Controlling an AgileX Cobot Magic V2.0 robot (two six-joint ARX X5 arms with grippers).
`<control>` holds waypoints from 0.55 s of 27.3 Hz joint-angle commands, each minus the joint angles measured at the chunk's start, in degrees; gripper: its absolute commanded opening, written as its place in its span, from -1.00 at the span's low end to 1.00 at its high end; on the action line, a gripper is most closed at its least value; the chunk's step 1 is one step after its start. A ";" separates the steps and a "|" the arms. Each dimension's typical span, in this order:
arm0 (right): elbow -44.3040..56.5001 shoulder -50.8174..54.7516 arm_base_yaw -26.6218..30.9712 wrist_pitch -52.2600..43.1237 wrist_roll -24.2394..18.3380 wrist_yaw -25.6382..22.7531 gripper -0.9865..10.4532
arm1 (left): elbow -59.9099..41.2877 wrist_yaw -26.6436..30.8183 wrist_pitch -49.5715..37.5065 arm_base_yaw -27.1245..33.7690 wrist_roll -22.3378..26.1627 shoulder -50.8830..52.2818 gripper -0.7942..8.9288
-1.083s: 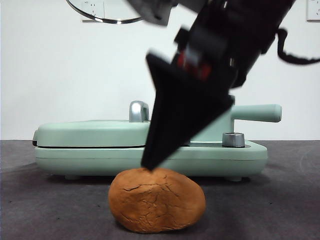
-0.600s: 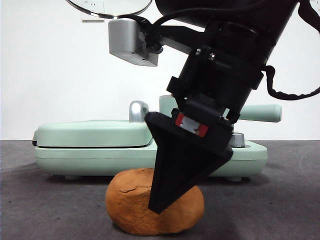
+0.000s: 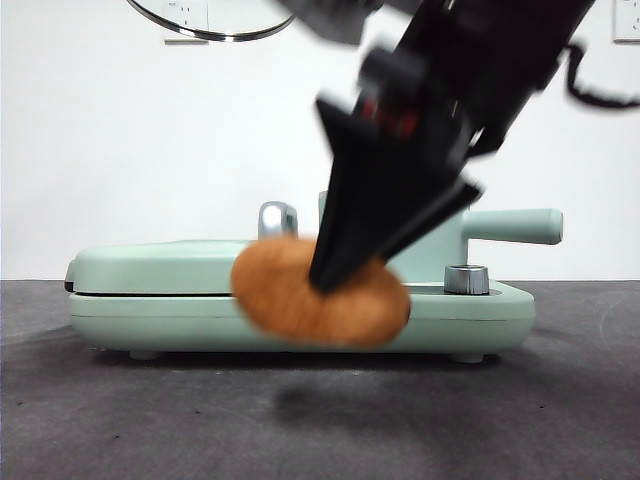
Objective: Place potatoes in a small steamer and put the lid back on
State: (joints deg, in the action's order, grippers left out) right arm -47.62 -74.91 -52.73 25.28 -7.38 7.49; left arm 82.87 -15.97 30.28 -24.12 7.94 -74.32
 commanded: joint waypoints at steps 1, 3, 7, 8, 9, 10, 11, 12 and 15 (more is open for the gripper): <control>-0.83 4.02 1.11 1.31 7.56 -0.04 -0.48 | 1.25 -0.11 -1.55 -0.15 0.50 0.31 -0.81; -0.85 8.76 3.50 2.82 11.45 -0.04 -0.48 | 1.25 -0.11 -1.53 -0.15 0.48 0.31 -0.81; -4.39 13.29 9.55 8.96 13.07 -0.04 -0.48 | 1.25 -0.11 -1.53 -0.15 0.46 0.31 -0.81; -5.57 13.16 10.71 10.19 12.31 -0.04 -0.48 | 1.25 -0.11 -1.53 -0.15 0.46 0.31 -0.81; -6.75 12.79 11.82 10.95 11.23 -0.04 -0.48 | 1.25 -0.11 -1.53 -0.15 0.46 0.31 -0.81; -7.89 12.28 12.72 11.41 10.38 -0.02 -0.48 | 1.25 -0.11 -1.53 -0.15 0.46 0.31 -0.81; -9.25 11.63 13.75 11.72 9.40 -0.02 -0.48 | 1.25 -0.11 -1.53 -0.15 0.46 0.31 -0.81; -10.67 10.80 14.69 11.80 8.61 -0.04 -0.48 | 1.25 -0.11 -1.53 -0.15 0.46 0.31 -0.81; -15.26 7.43 17.73 11.61 6.14 -0.04 -0.48 | 1.25 -0.11 -1.53 -0.15 0.46 0.31 -0.81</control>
State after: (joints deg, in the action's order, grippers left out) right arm -60.97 -66.00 -35.27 37.41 1.17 7.49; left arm 82.87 -15.94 30.28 -24.12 7.94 -74.32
